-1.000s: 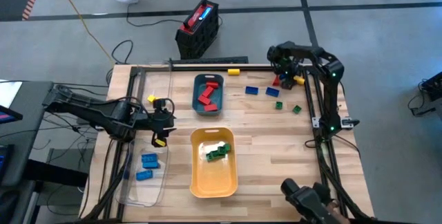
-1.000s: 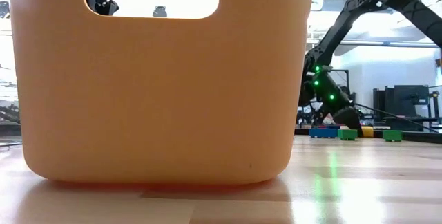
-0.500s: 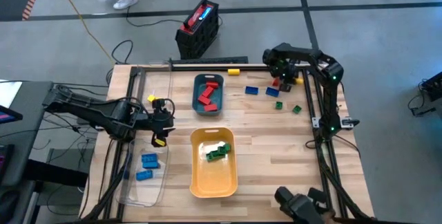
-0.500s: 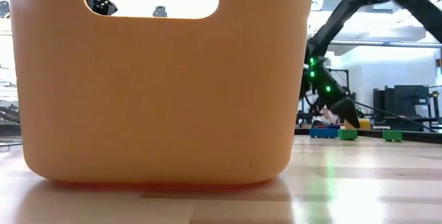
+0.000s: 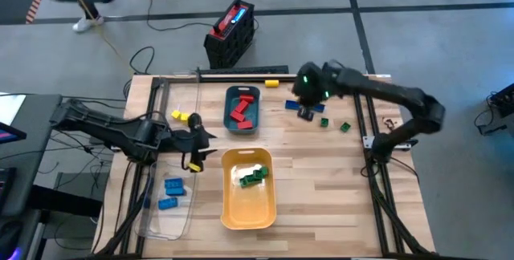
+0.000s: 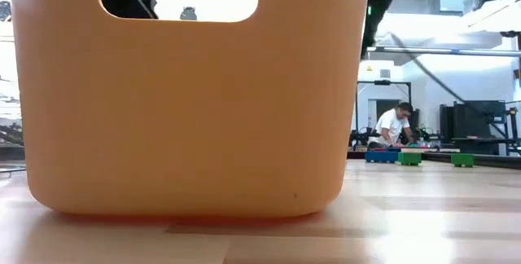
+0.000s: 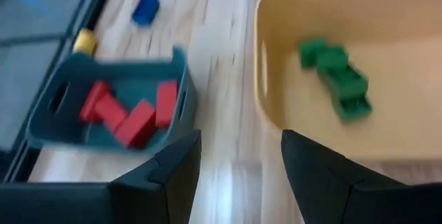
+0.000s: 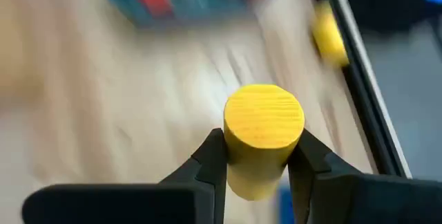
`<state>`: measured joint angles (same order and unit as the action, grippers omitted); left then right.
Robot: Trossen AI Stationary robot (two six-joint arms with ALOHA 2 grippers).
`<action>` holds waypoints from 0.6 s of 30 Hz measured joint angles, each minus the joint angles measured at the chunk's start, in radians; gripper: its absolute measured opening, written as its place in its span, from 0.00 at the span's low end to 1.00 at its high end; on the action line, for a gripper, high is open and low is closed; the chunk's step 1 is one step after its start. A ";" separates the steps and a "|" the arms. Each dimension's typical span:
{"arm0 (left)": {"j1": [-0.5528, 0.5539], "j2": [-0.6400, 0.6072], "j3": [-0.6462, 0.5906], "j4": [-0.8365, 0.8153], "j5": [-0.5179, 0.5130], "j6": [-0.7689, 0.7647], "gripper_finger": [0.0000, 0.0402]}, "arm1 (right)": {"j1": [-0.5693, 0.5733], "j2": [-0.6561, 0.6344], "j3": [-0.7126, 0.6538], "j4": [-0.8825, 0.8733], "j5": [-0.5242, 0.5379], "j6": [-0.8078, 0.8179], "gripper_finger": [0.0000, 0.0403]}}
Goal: Sort blocks
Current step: Put the circular yellow game piece into the top left transparent bin
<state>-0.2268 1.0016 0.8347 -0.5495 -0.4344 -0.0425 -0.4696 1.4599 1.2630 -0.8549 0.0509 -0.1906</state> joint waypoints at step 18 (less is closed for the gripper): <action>0.002 0.000 -0.170 0.697 0.012 0.170 0.49 | 0.605 -0.016 -0.160 1.007 0.143 -0.046 0.25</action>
<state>-0.2245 1.0016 0.6651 0.1473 -0.4229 0.1272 0.1355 1.4444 1.1027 0.1521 0.1941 -0.2361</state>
